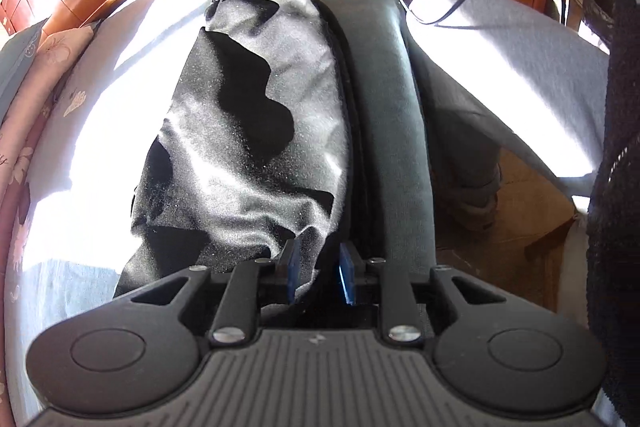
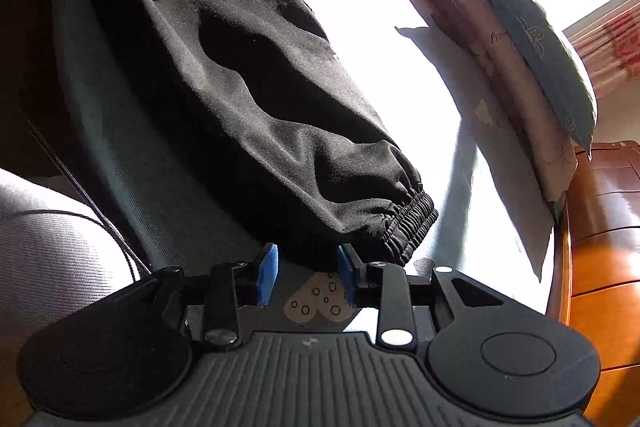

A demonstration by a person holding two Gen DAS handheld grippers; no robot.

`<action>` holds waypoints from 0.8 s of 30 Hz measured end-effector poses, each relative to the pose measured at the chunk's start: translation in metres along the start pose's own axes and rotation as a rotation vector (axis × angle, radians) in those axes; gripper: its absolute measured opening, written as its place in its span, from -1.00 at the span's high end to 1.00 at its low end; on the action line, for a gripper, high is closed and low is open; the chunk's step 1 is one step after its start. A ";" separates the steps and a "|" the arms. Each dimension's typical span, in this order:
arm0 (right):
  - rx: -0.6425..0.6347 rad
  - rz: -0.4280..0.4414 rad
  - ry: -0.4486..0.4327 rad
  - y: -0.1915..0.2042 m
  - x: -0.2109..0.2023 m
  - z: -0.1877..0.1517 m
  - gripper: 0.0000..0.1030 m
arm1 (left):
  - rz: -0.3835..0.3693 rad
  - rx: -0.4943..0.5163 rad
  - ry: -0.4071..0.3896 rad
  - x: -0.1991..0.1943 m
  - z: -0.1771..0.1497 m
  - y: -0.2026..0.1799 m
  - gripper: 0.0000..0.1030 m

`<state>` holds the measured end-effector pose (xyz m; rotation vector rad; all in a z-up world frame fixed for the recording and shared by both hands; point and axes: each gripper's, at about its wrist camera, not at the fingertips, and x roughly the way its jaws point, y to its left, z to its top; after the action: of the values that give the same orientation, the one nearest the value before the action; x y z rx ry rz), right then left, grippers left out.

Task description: Fold clothes

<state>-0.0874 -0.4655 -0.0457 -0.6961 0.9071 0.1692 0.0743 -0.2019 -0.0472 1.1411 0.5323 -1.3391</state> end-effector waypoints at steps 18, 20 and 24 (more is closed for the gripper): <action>1.467 0.257 -0.153 -0.054 0.079 -0.069 0.12 | 0.034 -0.227 -0.136 0.047 -0.004 -0.012 0.30; 1.541 0.283 -0.215 -0.043 0.083 -0.073 0.12 | 0.068 -0.165 -0.156 0.040 -0.006 -0.022 0.29; 1.633 0.268 -0.286 -0.032 0.087 -0.075 0.19 | 0.151 -0.021 -0.180 0.038 -0.001 -0.044 0.28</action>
<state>-0.0700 -0.5494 -0.1283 0.9457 0.5856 -0.2446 0.0417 -0.2122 -0.0946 1.0117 0.3219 -1.2865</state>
